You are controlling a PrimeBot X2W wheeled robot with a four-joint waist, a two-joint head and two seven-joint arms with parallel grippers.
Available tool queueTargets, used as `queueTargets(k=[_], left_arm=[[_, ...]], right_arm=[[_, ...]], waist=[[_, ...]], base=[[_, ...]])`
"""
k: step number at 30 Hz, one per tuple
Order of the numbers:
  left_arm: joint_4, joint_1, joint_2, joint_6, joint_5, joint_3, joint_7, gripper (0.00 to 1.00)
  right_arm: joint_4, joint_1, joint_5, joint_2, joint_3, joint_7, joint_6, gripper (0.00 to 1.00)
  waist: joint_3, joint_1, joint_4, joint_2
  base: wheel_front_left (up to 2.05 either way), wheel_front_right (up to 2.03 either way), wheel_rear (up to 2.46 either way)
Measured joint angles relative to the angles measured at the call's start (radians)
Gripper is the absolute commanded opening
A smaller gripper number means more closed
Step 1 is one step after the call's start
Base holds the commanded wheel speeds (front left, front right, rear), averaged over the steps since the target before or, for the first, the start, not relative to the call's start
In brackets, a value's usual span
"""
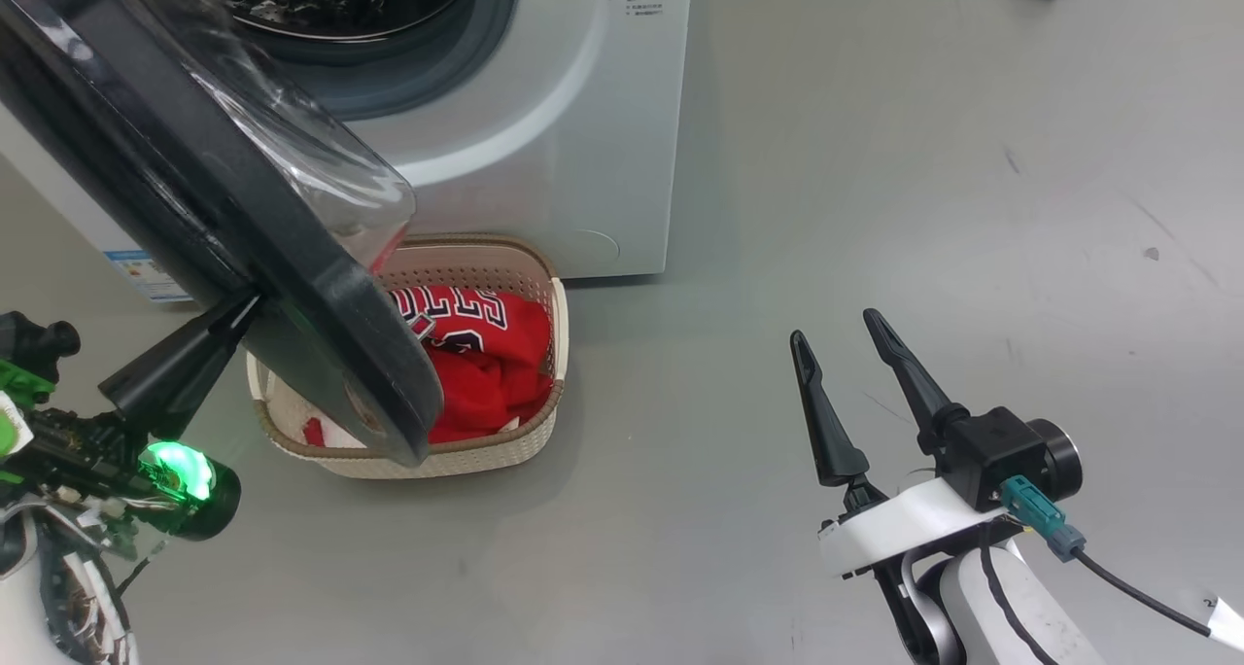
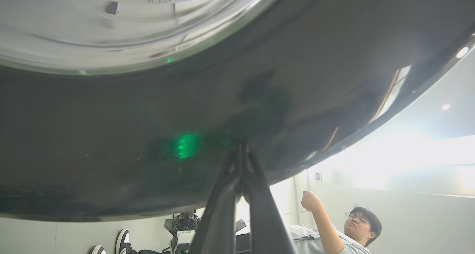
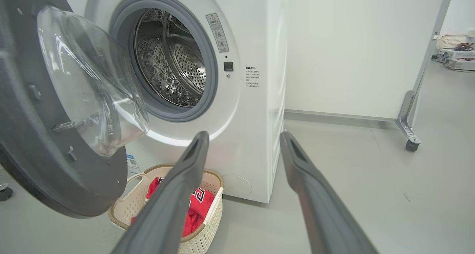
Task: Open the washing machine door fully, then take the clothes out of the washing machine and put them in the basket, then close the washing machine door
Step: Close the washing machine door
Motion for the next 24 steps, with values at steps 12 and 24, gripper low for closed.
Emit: queueTargets(k=[12,24], left_arm=[[0.02,0.0,0.001,-0.017,-0.049,-0.091,-0.142,0.0],[0.057,-0.002,0.001,-0.036,-0.112,-0.184,-0.281,0.0]], right_arm=[[-0.013,0.015,0.006,0.0,-0.007,0.0,-0.009,1.0],[-0.035,0.028,0.01,0.002,-0.032,0.0,-0.019,1.0]], waist=[[0.002,0.0,-0.096,0.0],[0.012,0.0,-0.129,0.0]], base=[[0.0,0.0,0.0],[0.0,0.0,0.0]])
